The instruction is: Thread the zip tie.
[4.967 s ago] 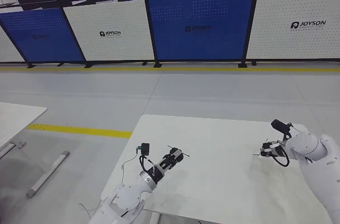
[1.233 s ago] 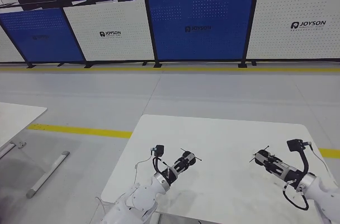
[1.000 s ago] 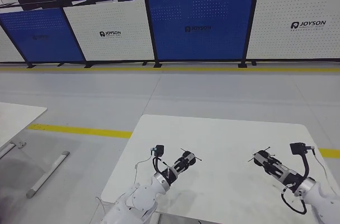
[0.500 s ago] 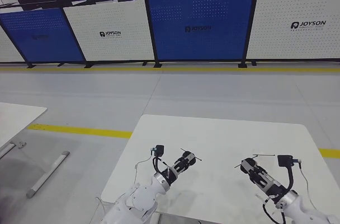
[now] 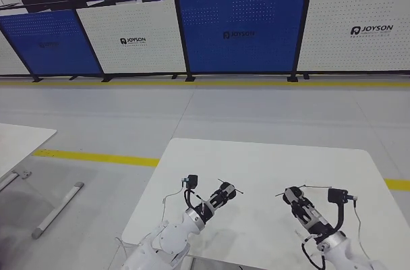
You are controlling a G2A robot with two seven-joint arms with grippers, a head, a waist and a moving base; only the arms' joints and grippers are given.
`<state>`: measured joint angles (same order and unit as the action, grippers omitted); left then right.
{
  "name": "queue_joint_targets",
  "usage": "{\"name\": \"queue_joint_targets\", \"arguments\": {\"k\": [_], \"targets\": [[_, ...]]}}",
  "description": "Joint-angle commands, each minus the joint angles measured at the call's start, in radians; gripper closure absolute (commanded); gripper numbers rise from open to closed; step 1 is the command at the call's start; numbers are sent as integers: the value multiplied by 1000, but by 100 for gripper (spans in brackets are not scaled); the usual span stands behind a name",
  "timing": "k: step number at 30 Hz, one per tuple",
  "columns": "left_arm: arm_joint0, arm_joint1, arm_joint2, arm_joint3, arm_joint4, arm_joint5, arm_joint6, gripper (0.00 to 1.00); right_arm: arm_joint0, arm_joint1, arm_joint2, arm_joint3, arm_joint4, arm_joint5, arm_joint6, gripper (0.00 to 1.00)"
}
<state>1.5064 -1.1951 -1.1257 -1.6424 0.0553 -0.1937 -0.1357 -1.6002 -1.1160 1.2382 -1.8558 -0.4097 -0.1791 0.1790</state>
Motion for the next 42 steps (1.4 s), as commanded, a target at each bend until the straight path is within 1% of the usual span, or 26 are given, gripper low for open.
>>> {"name": "queue_joint_targets", "arguments": {"k": [1,2,3,26,28,29,30,31,32,34,40,42], "targets": [[0,0,0,0,0,0,0,100,-6,-7,-31,29,-30,-6,-83,100],[0,0,0,0,0,0,0,100,-10,-11,-48,47,-50,-12,-126,100],[0,0,0,0,0,0,0,100,-13,-14,-63,58,-54,-27,-139,100],[-1,0,-1,-1,3,1,4,100,-13,-14,-63,58,-54,-27,-139,100],[-10,-2,1,-1,63,28,59,100,-13,-14,-63,58,-54,-27,-139,100],[-13,-4,5,-1,79,41,83,100,-13,-14,-63,58,-54,-27,-139,100],[-20,-5,9,3,113,56,119,100,-13,-14,-63,58,-54,-27,-139,100],[-25,-6,14,9,167,67,148,100,-13,-14,-63,58,-54,-27,-139,100],[-27,-7,24,15,196,75,164,100,-13,-14,-63,58,-54,-27,-139,100],[-34,-9,39,28,227,97,151,100,-13,-14,-63,58,-54,-27,-139,100],[-34,-9,39,28,227,97,151,100,-13,-14,-63,58,-54,-27,-139,100],[-34,-9,39,28,227,97,151,100,-9,-17,-68,65,17,-34,-107,100]]}}
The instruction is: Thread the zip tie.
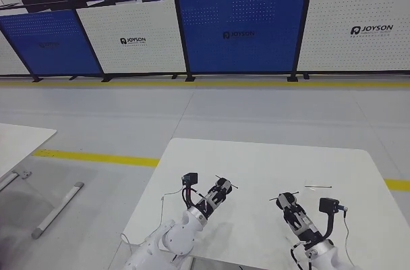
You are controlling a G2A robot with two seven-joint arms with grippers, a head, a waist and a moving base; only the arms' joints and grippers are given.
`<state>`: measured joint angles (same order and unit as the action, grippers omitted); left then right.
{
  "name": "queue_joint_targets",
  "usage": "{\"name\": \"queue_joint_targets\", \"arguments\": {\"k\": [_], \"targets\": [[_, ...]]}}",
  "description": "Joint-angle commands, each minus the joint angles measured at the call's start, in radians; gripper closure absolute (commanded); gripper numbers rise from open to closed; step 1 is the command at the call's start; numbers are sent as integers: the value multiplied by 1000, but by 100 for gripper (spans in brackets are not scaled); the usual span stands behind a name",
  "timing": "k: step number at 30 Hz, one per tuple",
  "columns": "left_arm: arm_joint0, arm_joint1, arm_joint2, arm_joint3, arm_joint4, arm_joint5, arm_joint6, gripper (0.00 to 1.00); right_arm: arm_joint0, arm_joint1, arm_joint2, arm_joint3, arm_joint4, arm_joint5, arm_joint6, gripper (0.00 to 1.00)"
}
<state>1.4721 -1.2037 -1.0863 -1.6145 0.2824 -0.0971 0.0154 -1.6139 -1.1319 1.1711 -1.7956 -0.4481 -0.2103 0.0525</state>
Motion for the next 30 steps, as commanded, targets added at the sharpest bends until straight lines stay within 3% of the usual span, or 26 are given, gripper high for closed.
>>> {"name": "queue_joint_targets", "arguments": {"k": [1,8,13,23,30], "targets": [[0,0,0,0,0,0,0,100,12,-2,-3,10,61,-1,30,100],[0,0,0,0,0,0,0,100,57,-23,-68,55,160,-36,44,100],[0,0,0,0,0,0,0,100,74,-40,-143,54,51,12,-20,100],[0,0,0,0,0,0,0,100,73,-40,-142,54,52,14,-23,100],[0,0,0,0,0,0,0,100,40,-57,-160,65,39,-31,-210,100]]}}
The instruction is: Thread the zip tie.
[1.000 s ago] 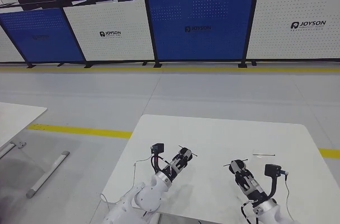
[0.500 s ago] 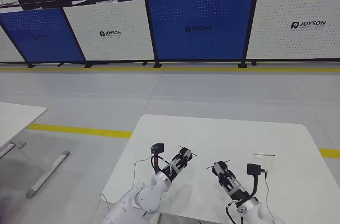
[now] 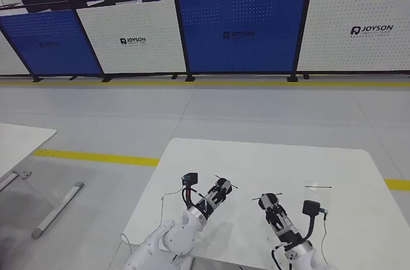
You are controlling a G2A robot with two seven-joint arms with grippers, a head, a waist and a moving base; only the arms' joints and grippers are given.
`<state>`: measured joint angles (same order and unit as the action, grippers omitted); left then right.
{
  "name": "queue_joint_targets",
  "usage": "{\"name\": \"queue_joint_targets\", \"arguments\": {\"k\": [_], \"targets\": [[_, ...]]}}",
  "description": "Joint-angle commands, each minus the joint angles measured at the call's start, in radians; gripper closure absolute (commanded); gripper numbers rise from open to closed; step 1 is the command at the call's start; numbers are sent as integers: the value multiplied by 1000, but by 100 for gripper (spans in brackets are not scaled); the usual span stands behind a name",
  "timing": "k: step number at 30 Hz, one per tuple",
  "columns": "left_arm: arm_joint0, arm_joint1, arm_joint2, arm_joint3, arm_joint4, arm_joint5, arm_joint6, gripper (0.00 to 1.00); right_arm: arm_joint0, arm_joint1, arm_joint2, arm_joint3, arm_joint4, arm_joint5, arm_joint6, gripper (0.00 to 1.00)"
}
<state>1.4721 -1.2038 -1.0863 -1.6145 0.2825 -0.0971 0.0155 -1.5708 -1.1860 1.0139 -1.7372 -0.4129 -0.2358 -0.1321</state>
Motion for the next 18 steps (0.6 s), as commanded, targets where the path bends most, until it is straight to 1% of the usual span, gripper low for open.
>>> {"name": "queue_joint_targets", "arguments": {"k": [1,2,3,4,6,7,18], "targets": [[0,0,0,0,0,0,0,100,-6,-5,-6,12,3,-5,-46,100],[0,0,0,0,0,0,0,100,-9,-8,-8,16,-3,2,-75,100],[0,0,0,0,0,0,0,100,-13,-13,-15,22,-40,35,-132,100],[0,0,0,0,0,0,0,100,-14,-18,-35,25,-83,63,-166,100],[0,0,0,0,0,0,0,100,-9,-33,-96,31,-148,105,-212,100],[0,0,0,0,0,0,0,100,-5,-38,-113,35,-166,120,-232,100],[0,0,0,0,0,0,0,100,-5,-38,-113,35,-166,120,-232,100]]}}
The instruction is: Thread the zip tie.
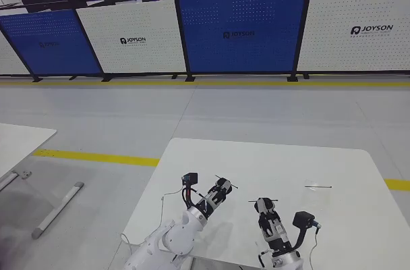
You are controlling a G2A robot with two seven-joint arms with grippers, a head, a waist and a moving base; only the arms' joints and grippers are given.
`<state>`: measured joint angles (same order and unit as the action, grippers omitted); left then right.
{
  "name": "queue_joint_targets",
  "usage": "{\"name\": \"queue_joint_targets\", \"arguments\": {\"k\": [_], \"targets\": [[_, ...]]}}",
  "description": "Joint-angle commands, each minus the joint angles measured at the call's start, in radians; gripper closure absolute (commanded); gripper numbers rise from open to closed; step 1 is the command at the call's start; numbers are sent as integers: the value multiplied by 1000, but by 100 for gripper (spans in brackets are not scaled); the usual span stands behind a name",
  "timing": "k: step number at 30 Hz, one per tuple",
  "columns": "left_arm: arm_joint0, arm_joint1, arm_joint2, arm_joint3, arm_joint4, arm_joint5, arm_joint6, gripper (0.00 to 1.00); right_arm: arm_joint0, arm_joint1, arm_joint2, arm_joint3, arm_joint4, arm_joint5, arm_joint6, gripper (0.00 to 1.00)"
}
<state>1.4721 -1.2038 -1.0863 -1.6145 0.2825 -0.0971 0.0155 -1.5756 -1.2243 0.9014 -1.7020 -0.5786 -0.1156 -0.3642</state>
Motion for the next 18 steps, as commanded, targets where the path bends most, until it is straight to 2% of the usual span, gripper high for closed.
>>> {"name": "queue_joint_targets", "arguments": {"k": [1,5,7,11,14,18], "targets": [[0,0,0,0,0,0,0,100,0,0,1,1,4,1,3,100],[0,0,0,0,0,0,0,100,26,-7,41,-7,140,43,88,100],[0,0,0,0,0,0,0,100,32,-9,55,-12,164,75,108,100],[7,-3,2,-31,-24,1,10,100,32,-13,66,-28,163,117,122,100],[4,-6,4,-60,-34,37,16,100,27,-16,69,-30,155,123,127,100],[-6,-11,38,-79,14,99,-6,100,16,-17,85,-22,152,114,127,100]]}}
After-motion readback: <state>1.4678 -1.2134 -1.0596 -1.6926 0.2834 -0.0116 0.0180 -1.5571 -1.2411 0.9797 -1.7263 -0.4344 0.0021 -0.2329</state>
